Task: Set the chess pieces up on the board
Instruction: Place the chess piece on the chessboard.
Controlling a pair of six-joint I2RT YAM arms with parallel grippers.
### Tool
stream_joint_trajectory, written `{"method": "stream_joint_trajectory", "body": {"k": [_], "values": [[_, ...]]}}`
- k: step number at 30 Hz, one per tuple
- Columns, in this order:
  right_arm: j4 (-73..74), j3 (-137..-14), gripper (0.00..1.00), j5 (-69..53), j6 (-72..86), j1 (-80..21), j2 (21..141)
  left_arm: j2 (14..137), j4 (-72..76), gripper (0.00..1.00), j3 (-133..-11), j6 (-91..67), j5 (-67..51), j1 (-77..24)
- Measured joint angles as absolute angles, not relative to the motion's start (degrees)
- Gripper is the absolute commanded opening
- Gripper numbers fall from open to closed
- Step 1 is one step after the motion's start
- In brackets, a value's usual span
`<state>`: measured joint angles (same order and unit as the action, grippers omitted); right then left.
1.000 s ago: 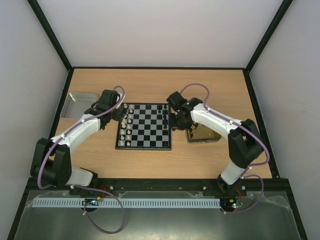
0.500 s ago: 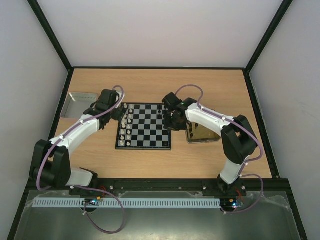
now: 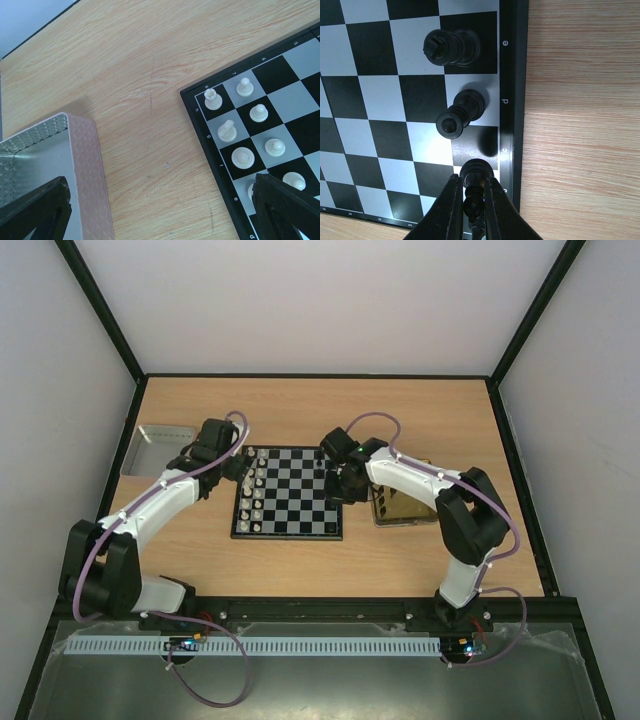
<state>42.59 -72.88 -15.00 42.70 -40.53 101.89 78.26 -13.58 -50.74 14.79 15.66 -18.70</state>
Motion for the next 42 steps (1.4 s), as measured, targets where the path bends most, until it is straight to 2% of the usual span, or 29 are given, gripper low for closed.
{"method": "stream_joint_trajectory", "body": {"k": [42], "values": [[39.7,-72.9,0.12,-16.0,42.8,-40.6,104.3,77.8,-13.1,0.99,-50.4,15.1,16.2,-18.7]]}}
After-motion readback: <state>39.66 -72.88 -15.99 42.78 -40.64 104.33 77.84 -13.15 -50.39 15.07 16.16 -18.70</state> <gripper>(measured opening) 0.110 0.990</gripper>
